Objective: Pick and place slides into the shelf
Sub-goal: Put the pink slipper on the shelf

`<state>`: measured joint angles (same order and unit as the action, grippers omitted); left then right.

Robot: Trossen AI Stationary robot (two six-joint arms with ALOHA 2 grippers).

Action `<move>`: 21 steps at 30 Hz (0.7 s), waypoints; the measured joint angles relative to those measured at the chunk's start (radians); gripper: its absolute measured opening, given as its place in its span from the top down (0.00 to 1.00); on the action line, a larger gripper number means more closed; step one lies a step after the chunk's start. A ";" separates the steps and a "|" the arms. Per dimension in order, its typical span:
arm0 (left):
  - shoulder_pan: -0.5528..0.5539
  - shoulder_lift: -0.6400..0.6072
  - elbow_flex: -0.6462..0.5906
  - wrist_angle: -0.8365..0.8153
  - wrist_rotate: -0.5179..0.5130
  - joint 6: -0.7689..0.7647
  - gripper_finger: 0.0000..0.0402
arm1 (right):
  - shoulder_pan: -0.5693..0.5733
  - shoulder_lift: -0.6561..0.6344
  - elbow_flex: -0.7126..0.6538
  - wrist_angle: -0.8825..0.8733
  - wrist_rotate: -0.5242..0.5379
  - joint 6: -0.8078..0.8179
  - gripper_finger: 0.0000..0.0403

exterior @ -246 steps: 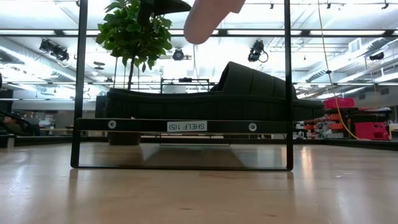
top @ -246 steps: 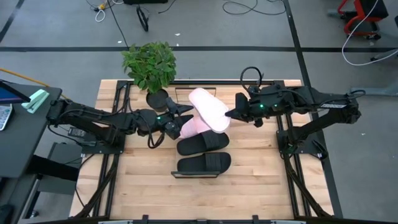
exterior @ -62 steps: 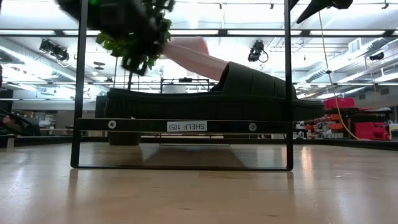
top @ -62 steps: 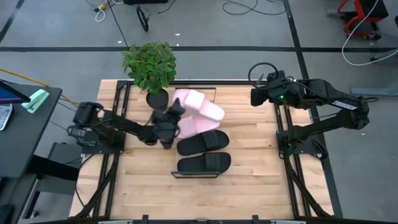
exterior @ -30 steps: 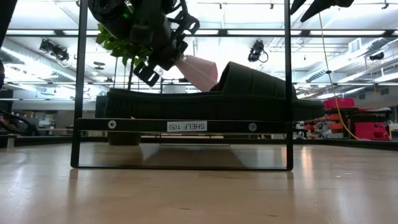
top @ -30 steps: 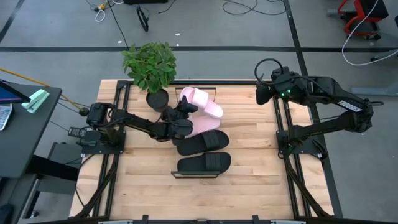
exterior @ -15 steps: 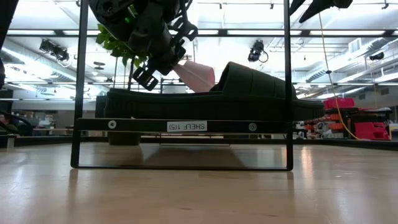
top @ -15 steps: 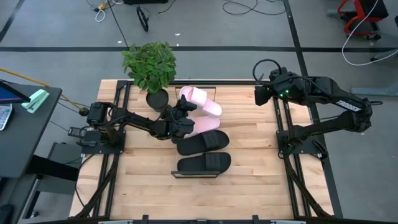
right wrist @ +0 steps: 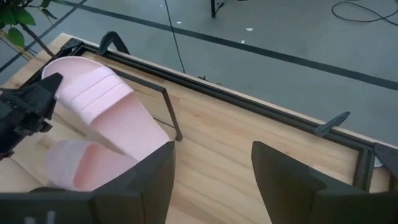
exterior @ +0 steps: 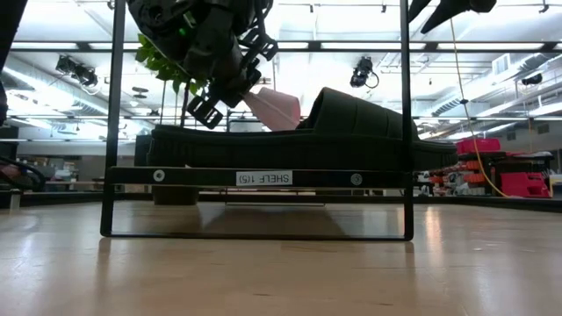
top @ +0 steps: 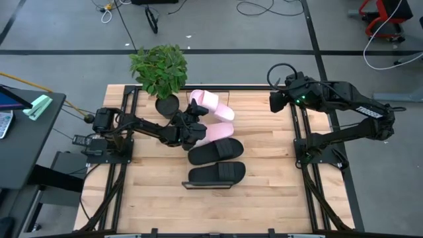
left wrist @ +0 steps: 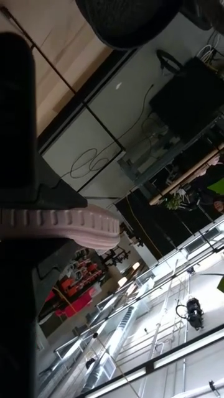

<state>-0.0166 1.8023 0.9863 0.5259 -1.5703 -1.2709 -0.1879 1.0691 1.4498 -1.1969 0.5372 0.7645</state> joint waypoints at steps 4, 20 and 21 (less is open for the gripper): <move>0.006 0.000 0.000 0.000 0.000 0.000 0.88 | 0.000 0.000 0.000 0.000 -0.015 -0.002 0.46; 0.015 -0.001 0.000 -0.047 -0.003 0.070 0.77 | 0.000 0.000 0.000 0.000 -0.019 -0.007 0.46; 0.015 -0.001 0.000 -0.047 -0.003 0.069 0.72 | 0.000 0.000 0.000 0.000 -0.019 -0.007 0.46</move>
<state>-0.0019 1.8015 0.9863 0.4793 -1.5736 -1.2016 -0.1879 1.0691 1.4498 -1.1969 0.5179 0.7570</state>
